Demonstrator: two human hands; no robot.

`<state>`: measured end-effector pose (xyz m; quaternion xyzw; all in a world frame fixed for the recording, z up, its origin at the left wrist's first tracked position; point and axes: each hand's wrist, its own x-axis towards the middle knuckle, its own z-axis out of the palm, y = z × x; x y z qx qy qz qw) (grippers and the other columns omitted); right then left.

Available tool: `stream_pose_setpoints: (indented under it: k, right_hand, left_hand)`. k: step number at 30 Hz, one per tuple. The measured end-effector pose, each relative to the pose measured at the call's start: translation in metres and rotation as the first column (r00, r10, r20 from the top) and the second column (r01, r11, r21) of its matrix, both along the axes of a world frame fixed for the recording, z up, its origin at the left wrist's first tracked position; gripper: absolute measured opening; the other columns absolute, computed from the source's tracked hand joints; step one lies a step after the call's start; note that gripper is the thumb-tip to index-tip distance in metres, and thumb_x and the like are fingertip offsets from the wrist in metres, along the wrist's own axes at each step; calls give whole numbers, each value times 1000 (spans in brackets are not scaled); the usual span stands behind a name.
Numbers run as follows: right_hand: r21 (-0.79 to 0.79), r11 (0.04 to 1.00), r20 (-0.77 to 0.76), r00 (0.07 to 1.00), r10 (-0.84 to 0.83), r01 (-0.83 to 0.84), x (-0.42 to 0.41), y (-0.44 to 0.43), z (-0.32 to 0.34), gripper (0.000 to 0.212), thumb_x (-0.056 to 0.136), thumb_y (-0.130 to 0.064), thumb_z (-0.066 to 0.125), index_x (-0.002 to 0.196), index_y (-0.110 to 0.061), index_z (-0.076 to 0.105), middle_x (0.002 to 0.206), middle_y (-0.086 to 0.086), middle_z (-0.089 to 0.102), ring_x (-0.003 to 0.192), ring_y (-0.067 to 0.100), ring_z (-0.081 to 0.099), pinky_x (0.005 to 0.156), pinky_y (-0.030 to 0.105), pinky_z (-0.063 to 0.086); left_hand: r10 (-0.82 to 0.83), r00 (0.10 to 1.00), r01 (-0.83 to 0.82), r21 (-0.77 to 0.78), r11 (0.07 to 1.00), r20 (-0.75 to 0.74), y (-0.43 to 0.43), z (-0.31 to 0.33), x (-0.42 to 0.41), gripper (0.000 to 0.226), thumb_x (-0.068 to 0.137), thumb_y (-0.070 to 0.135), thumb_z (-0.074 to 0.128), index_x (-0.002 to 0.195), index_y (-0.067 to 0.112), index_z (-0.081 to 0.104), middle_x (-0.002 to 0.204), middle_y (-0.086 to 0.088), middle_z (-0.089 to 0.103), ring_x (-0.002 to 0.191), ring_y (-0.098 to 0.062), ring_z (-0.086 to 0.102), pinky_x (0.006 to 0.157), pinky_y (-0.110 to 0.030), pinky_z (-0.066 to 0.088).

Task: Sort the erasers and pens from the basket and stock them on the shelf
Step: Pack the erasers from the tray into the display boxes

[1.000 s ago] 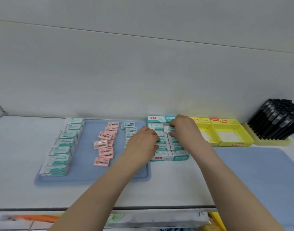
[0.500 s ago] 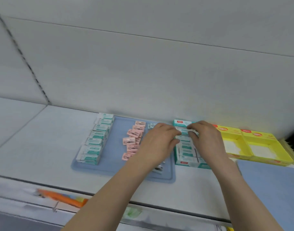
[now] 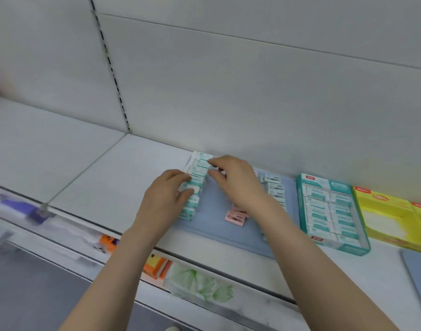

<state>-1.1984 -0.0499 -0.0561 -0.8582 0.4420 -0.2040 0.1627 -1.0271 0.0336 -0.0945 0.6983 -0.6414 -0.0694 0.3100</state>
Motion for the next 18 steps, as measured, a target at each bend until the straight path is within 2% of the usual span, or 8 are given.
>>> stream_pose_setpoints:
  k: [4,5,7,9,11,15,18]
  right_hand:
    - [51,999,-213,977,18,-7,30,-12,-4,26,94,-28,53,95,-5,64,93,11,57,93,33,55,68,34,32]
    - [59,998,-232,973,9,4,32,-13,-5,25,93,-28,55,92,-4,64,91,11,54,92,33,54,67,34,32]
    - [72,997,-232,973,-9,26,34,-16,-6,27,90,-26,58,97,-2,67,95,13,55,92,31,55,71,37,41]
    - [109,993,-149,988,-36,53,33,-17,-5,25,88,-26,64,103,-6,67,101,11,59,93,26,55,78,35,44]
    - [158,983,-40,996,-82,88,29,-16,-3,21,86,-25,69,102,-13,67,98,3,61,89,19,55,75,30,43]
    - [167,962,150,958,-243,218,9,-15,0,13,84,-22,70,96,-16,69,83,-5,62,79,14,57,76,29,48]
    - [161,944,258,911,-322,288,-17,-13,6,9,83,-22,72,90,-18,69,77,-8,63,73,11,58,73,28,48]
  left_hand:
    - [-19,1000,19,29,999,-17,-5,6,3,23,87,23,68,109,16,69,115,0,61,102,-19,59,83,-28,43]
    - [-24,1000,25,40,999,-19,-6,8,4,22,87,24,67,107,17,69,113,1,61,100,-19,59,80,-27,42]
    - [-32,999,33,66,997,-9,-11,13,6,18,87,25,67,104,19,68,108,3,60,95,-18,59,74,-24,38]
    - [-43,999,41,97,994,13,-17,17,7,18,87,27,67,103,20,66,105,4,57,93,-16,59,70,-23,32]
    - [-58,998,55,134,989,20,-24,20,7,22,88,27,66,108,20,66,108,2,55,95,-17,58,71,-24,32]
    - [-158,982,128,250,960,102,-38,25,7,34,92,28,61,124,20,64,125,-7,53,110,-26,55,88,-29,38]
    - [-218,964,168,290,942,153,-45,35,5,25,89,28,65,113,22,66,114,-4,60,105,-27,54,80,-31,37]
